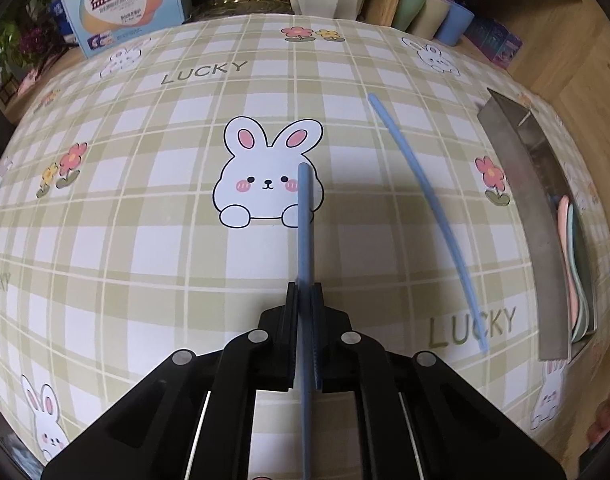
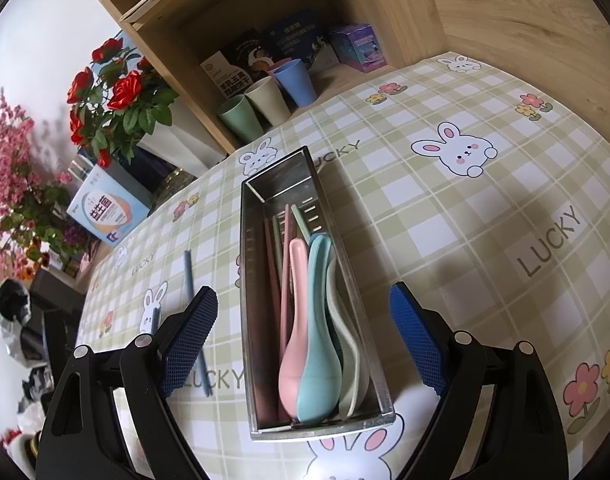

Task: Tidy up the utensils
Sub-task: 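Grasp a blue chopstick with the left gripper and lift it, then grasp the other blue chopstick with the right gripper while the left gripper holds its chopstick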

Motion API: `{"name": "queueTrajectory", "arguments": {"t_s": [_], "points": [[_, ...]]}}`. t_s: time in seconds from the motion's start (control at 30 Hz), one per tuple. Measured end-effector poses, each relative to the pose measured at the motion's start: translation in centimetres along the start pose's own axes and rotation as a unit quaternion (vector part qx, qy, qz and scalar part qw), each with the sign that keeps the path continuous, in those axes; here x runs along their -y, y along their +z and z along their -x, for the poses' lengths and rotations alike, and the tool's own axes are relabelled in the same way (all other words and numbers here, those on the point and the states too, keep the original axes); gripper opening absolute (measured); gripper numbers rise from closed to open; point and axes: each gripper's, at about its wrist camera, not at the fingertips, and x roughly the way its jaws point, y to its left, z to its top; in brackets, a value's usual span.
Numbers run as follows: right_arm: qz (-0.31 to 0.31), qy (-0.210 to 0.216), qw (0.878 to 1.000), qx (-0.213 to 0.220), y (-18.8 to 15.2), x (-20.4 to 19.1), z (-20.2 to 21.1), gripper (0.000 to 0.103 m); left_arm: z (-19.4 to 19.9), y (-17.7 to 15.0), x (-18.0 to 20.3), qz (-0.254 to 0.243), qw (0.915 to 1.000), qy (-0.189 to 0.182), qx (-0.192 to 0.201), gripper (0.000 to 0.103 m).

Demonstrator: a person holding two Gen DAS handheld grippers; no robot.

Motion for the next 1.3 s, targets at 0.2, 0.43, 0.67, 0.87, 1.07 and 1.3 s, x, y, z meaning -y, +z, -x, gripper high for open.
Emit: {"name": "queueTrajectory", "arguments": {"t_s": [0.2,0.43,0.67,0.87,1.07,1.3], "points": [[0.027,0.011,0.999,-0.013,-0.5,-1.2,-0.4,0.085,0.5,-1.4,0.0,-0.03,0.9992,0.011,0.023,0.006],[0.09,-0.003,0.996,-0.024,-1.5,-4.4,-1.4,0.084,1.0,-2.3,-3.1,0.016,0.9988,-0.017,0.043,0.006],[0.161,-0.009,0.986,-0.051,-2.2,-8.9,-3.8,0.081,3.3,-2.6,-6.5,0.056,0.9936,-0.033,0.093,0.006],[0.212,0.005,0.972,-0.104,-2.7,-13.8,-8.7,0.046,4.2,-2.9,-8.3,0.075,0.9879,-0.076,0.112,0.006],[0.234,-0.03,0.964,-0.127,-3.2,-15.8,-13.7,0.025,4.4,-3.3,-9.6,0.096,0.9808,-0.116,0.124,0.006],[0.241,-0.065,0.96,-0.124,-3.2,-16.5,-16.6,0.019,4.1,-3.5,-10.6,0.111,0.9767,-0.133,0.127,0.006]]}}
